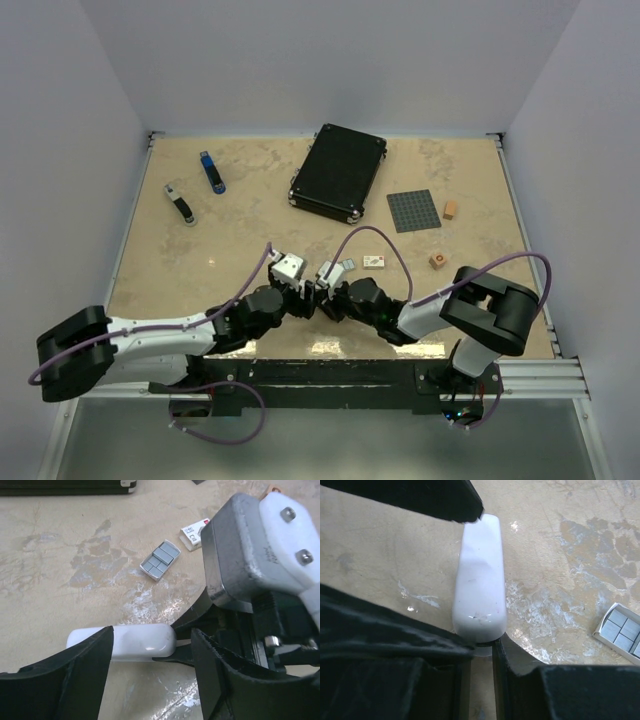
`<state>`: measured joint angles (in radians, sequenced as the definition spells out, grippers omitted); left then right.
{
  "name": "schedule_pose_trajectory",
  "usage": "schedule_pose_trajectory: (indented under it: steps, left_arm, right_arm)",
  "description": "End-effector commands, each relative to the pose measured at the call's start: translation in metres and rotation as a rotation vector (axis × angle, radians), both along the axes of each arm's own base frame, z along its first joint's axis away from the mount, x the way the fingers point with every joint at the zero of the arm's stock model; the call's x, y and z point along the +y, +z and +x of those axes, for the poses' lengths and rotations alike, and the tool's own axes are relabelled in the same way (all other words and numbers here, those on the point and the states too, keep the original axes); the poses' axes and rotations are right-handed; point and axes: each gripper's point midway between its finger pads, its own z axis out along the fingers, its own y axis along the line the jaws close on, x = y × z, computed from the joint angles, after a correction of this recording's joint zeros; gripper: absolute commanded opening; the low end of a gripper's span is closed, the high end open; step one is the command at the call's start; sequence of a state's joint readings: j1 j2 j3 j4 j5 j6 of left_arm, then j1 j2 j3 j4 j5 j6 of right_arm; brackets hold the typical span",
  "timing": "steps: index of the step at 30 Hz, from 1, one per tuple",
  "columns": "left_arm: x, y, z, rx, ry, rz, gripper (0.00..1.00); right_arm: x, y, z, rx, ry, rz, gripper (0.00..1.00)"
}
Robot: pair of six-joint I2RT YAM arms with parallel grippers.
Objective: Load the staples into the stapler
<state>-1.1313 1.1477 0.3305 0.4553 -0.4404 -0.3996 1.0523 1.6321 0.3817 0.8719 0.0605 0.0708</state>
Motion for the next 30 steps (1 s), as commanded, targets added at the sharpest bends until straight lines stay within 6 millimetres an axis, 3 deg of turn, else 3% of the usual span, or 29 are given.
schedule_pose_trajectory:
  steps: [1, 2, 6, 9, 11, 13, 15, 16, 17, 19, 20, 22, 23, 24, 26, 28, 29, 30]
  left_arm:
    - [-0.021, 0.061, -0.023, 0.009, -0.067, -0.242, 0.72]
    - [-0.013, 0.060, -0.020, 0.012, -0.037, -0.220, 0.75]
    - [0.025, 0.090, 0.000, -0.022, 0.088, -0.240, 0.80]
    - [0.062, 0.103, 0.024, -0.026, 0.210, -0.239, 0.83]
    - [0.079, 0.108, 0.028, -0.021, 0.258, -0.197, 0.85]
    - [0.096, 0.123, 0.033, -0.041, 0.303, -0.176, 0.87]
    - [0.110, 0.143, 0.038, -0.076, 0.340, -0.168, 0.88]
    - [0.115, 0.143, 0.037, -0.074, 0.348, -0.142, 0.88]
    - [0.121, 0.149, 0.037, -0.087, 0.361, -0.133, 0.88]
    - [0.132, 0.163, 0.038, -0.125, 0.386, -0.101, 0.88]
    - [0.138, 0.170, 0.037, -0.147, 0.395, -0.101, 0.89]
    - [0.150, 0.178, 0.038, -0.194, 0.422, -0.058, 0.89]
    - [0.155, 0.182, 0.036, -0.217, 0.433, -0.052, 0.89]
    - [0.162, 0.183, 0.037, -0.240, 0.450, -0.020, 0.89]
    - [0.169, 0.186, 0.037, -0.262, 0.464, 0.001, 0.90]
    - [0.177, 0.188, 0.036, -0.280, 0.490, 0.029, 0.91]
    - [0.181, 0.188, 0.035, -0.285, 0.497, 0.038, 0.91]
    - [0.186, 0.187, 0.036, -0.293, 0.520, 0.056, 0.91]
  right_arm:
    - [0.010, 0.029, 0.014, -0.045, -0.044, 0.085, 0.09]
    - [0.010, 0.029, 0.014, -0.042, -0.046, 0.087, 0.11]
    - [0.007, 0.031, 0.012, -0.023, -0.055, 0.087, 0.25]
    - [0.005, 0.035, 0.011, -0.004, -0.065, 0.088, 0.37]
    - [0.001, 0.039, 0.008, 0.014, -0.071, 0.085, 0.45]
    - [-0.002, 0.040, 0.005, 0.035, -0.074, 0.067, 0.51]
    - [-0.001, 0.055, 0.004, 0.042, -0.075, 0.086, 0.59]
    - [-0.005, 0.050, 0.001, 0.064, -0.074, 0.049, 0.61]
    - [-0.002, 0.071, 0.005, 0.051, -0.085, 0.080, 0.63]
    - [-0.008, 0.073, 0.002, 0.077, -0.091, 0.028, 0.63]
    - [-0.001, 0.091, 0.005, 0.073, -0.094, 0.048, 0.61]
    - [-0.007, 0.084, 0.004, 0.102, -0.092, -0.054, 0.60]
    - [0.000, 0.095, 0.009, 0.102, -0.097, -0.061, 0.59]
    - [-0.004, 0.089, 0.007, 0.123, -0.095, -0.118, 0.59]
    - [0.002, 0.100, 0.010, 0.132, -0.090, -0.140, 0.57]
    - [-0.003, 0.089, 0.007, 0.176, -0.097, -0.220, 0.56]
    - [0.001, 0.096, 0.010, 0.181, -0.102, -0.221, 0.56]
    - [-0.003, 0.084, 0.008, 0.209, -0.108, -0.278, 0.55]
